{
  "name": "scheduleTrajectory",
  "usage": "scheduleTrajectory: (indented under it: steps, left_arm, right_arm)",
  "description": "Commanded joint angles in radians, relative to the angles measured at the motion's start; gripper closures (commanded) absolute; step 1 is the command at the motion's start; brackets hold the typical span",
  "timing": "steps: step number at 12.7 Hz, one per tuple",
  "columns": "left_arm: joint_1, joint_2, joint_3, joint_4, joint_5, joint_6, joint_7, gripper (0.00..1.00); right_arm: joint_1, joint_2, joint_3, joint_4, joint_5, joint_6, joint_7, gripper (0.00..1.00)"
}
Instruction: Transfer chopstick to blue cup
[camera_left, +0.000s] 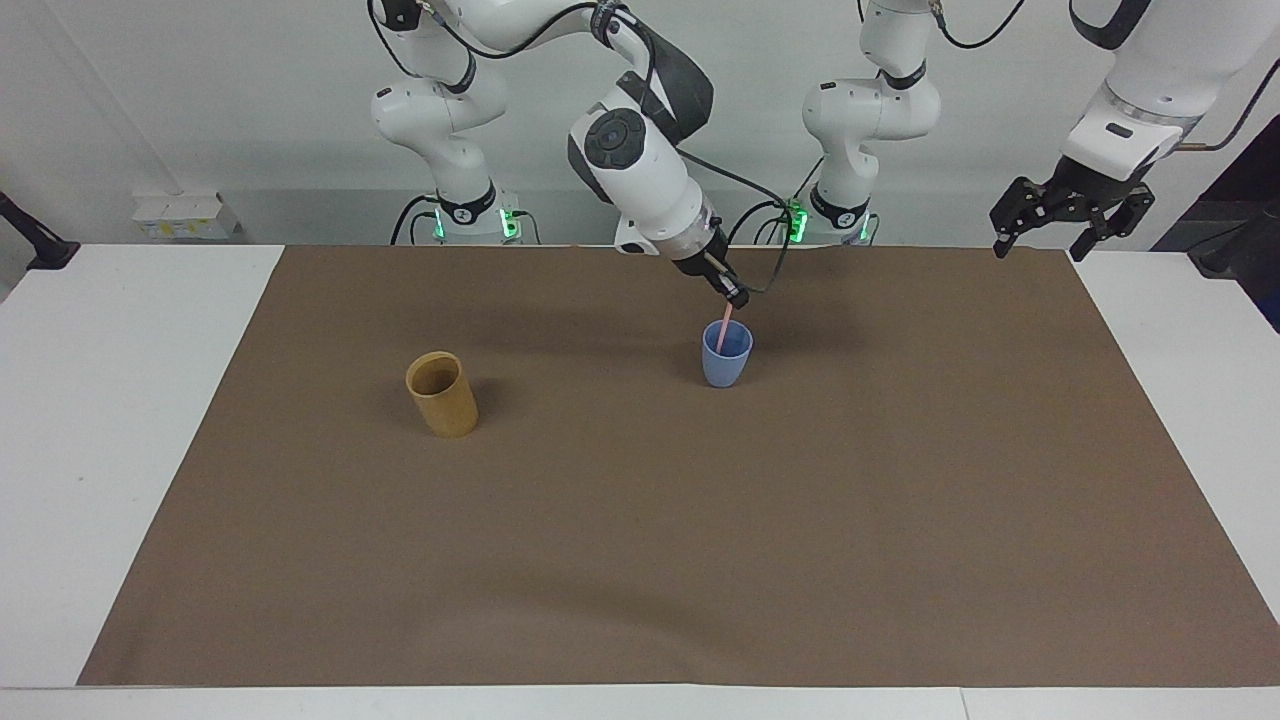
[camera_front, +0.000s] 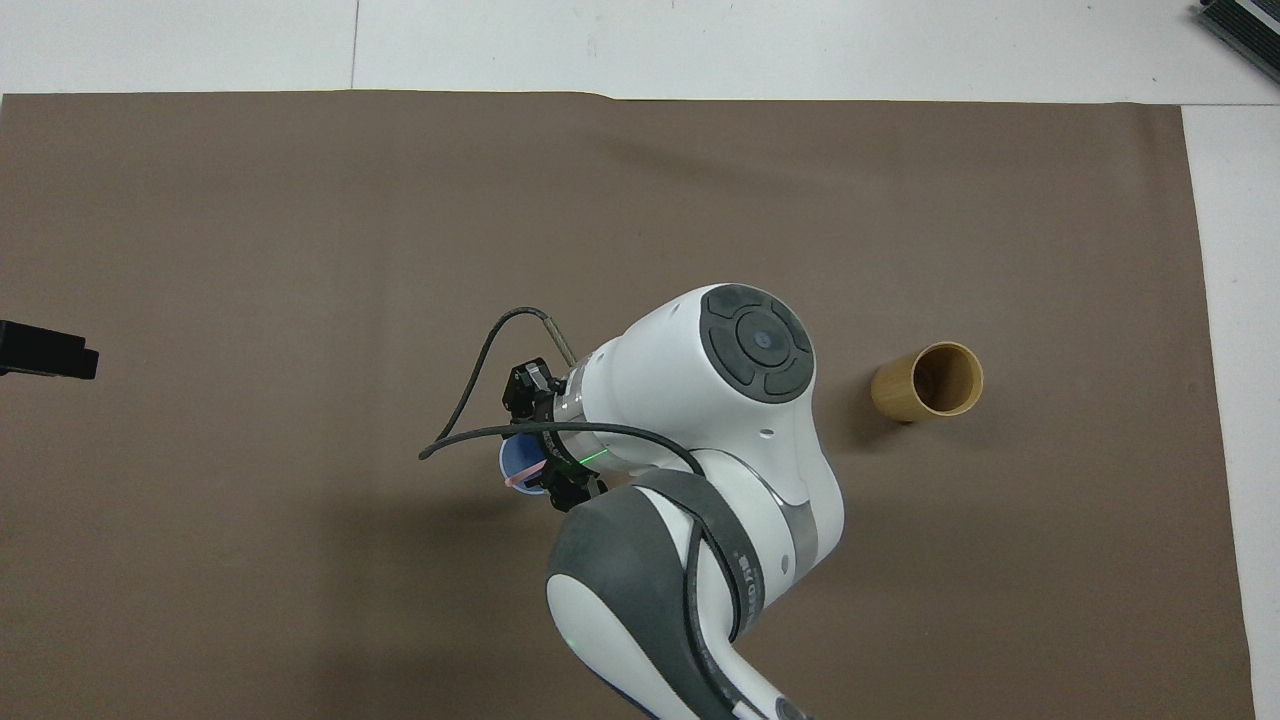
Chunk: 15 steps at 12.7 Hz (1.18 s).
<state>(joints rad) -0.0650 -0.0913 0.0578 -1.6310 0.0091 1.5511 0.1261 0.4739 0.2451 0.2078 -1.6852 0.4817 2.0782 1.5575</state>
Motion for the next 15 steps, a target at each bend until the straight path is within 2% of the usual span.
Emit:
scheduleTrajectory:
  steps: [1, 3, 6, 8, 10, 15]
  left_arm:
    - [0.008, -0.002, -0.004, 0.014, 0.012, -0.023, 0.006, 0.0]
    - [0.008, -0.002, -0.004, 0.014, 0.012, -0.023, 0.006, 0.0]
    - [0.008, -0.002, -0.004, 0.014, 0.012, -0.023, 0.006, 0.0]
    - [0.008, -0.002, -0.004, 0.014, 0.012, -0.023, 0.006, 0.0]
    - [0.008, -0.002, -0.004, 0.014, 0.012, -0.023, 0.006, 0.0]
    - [0.008, -0.002, -0.004, 0.014, 0.012, -0.023, 0.006, 0.0]
  right_arm:
    - [-0.008, 0.011, 0.007, 0.048, -0.04, -0.029, -0.014, 0.19]
    - [-0.017, -0.009, 0.004, 0.064, -0.08, -0.055, -0.023, 0.0]
    - [-0.027, -0.062, -0.002, 0.059, -0.153, -0.061, -0.091, 0.0]
    - [-0.049, -0.116, -0.002, 0.048, -0.251, -0.091, -0.233, 0.0]
    - [-0.11, -0.161, -0.002, 0.042, -0.282, -0.154, -0.362, 0.0]
    - [-0.332, -0.263, -0.002, 0.041, -0.4, -0.305, -0.917, 0.0]
